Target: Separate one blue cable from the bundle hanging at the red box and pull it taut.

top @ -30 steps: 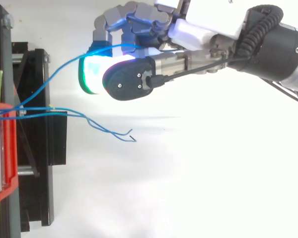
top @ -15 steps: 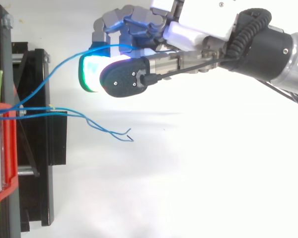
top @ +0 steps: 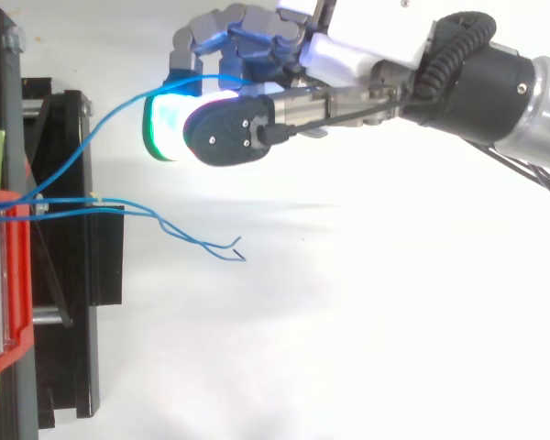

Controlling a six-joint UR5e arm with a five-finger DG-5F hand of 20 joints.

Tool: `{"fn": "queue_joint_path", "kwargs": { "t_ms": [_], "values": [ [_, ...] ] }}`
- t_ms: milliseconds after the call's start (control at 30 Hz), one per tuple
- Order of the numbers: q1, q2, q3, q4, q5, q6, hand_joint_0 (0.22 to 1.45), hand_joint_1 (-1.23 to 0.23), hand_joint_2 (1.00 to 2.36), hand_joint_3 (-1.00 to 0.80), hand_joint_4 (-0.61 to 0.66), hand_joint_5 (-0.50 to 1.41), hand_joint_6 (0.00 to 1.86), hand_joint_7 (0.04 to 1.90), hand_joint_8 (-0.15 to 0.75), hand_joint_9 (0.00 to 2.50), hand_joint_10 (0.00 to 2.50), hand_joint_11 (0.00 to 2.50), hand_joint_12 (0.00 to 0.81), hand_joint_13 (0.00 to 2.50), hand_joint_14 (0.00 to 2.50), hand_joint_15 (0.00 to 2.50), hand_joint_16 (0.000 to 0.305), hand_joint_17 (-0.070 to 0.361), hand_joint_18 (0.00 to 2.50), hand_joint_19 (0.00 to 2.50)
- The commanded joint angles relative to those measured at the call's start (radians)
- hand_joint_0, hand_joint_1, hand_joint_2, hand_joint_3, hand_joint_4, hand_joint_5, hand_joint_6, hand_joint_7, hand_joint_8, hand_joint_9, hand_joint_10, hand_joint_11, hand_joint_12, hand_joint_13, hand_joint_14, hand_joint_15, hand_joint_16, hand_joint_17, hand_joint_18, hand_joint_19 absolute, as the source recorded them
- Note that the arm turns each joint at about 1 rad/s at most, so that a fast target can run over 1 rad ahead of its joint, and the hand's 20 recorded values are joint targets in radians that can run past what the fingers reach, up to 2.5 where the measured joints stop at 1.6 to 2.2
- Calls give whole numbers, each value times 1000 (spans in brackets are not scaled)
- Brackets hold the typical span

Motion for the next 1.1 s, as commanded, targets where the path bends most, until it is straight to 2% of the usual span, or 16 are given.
{"fn": "queue_joint_path", "kwargs": {
  "t_ms": [0, 200, 267, 300, 433, 600, 733, 800, 833, 900, 1067],
  "values": [
    [-9, 7, 4, -4, -3, 27, 503, -514, 1000, -500, 175, -234, 725, 1037, 321, 307, 2500, 2500, 409, 747, 2500, 2026, 40, 91, 1526, 2131],
    [-16, 43, 4, -76, -20, 17, 504, -513, 1000, -500, 180, -233, 714, 1042, 318, 307, 2500, 2500, 416, 795, 2500, 2049, 41, 92, 1531, 2090],
    [-16, 66, 4, -114, -26, -8, 503, -513, 1000, -500, 176, -233, 713, 1044, 319, 313, 2500, 2500, 413, 802, 2500, 2040, 41, 93, 1536, 2075],
    [-16, 93, 4, -160, -27, -57, 503, -513, 1000, -500, 175, -232, 712, 1038, 320, 314, 2500, 2500, 415, 804, 2500, 2043, 41, 92, 1537, 2077],
    [-16, 106, 4, -188, -26, -80, 504, -513, 1000, -500, 175, -232, 711, 1047, 319, 325, 2500, 2500, 417, 809, 2500, 2058, 41, 92, 1540, 2075],
    [-15, 108, 2, -190, -21, -85, 505, -515, 1000, -500, 176, -231, 709, 1044, 320, 328, 2500, 2500, 417, 809, 2500, 2072, 41, 91, 1543, 2087],
    [-10, 106, 2, -170, -18, -92, 505, -520, 1000, -500, 175, -231, 707, 1051, 319, 326, 2500, 2500, 417, 807, 2500, 2069, 41, 92, 1544, 2090],
    [-7, 96, 4, -133, 2, -94, 505, -520, 1000, -500, 171, -230, 706, 1050, 317, 323, 2500, 2500, 415, 804, 2500, 2053, 40, 91, 1544, 2108],
    [-5, 93, 2, -96, 26, -97, 506, -520, 1000, -500, 176, -230, 705, 1055, 316, 321, 2500, 2500, 417, 801, 2500, 2056, 41, 92, 1548, 2095],
    [-4, 71, 4, -61, 43, -103, 506, -524, 1000, -500, 167, -230, 700, 1067, 316, 311, 2500, 2500, 416, 797, 2500, 2048, 41, 93, 1549, 2104],
    [2, 16, 4, 4, 46, -103, 503, -573, 1000, -500, 178, -229, 692, 1068, 315, 304, 2500, 2500, 408, 789, 2500, 2053, 41, 92, 1544, 2102]
  ]
}}
